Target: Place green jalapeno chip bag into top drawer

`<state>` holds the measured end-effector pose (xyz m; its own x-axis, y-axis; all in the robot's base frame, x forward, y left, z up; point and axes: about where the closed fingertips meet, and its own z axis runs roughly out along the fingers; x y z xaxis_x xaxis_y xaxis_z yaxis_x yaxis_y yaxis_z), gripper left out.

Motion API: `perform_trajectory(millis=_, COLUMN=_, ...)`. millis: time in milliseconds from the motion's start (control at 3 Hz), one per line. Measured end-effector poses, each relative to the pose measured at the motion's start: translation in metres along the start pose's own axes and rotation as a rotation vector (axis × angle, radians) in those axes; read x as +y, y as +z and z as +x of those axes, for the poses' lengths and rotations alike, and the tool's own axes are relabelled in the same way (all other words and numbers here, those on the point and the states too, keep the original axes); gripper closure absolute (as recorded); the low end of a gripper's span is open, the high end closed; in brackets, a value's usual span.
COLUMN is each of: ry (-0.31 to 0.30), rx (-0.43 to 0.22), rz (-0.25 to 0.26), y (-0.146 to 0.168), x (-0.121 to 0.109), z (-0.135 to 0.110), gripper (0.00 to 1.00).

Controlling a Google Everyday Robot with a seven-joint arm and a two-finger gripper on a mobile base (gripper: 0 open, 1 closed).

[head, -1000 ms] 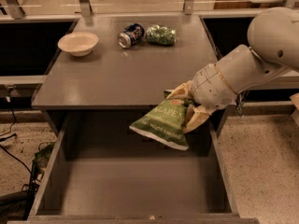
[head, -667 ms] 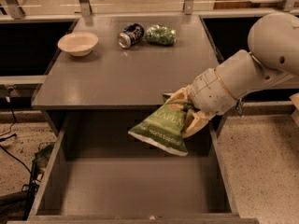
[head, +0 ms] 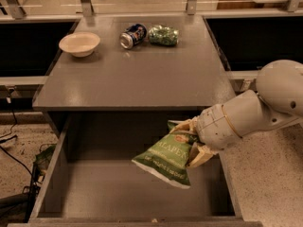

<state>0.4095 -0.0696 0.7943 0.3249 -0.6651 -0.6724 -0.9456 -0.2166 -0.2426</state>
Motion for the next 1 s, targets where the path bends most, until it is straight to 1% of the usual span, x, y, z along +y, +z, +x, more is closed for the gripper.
perform_trajectory(millis=333, ry=0.0, rx=0.0, rz=0.0, y=0.0, x=0.0, z=0.0, gripper=1.0)
perform_trajectory(millis=667, ry=0.029, rx=0.029, rz=0.01, y=0.012, x=-0.002, z=0.014, gripper=1.0)
perform_trajectory(millis=1000, ry=0.065, rx=0.055, rz=0.023, y=0.026, x=-0.009, z=0.033, gripper=1.0)
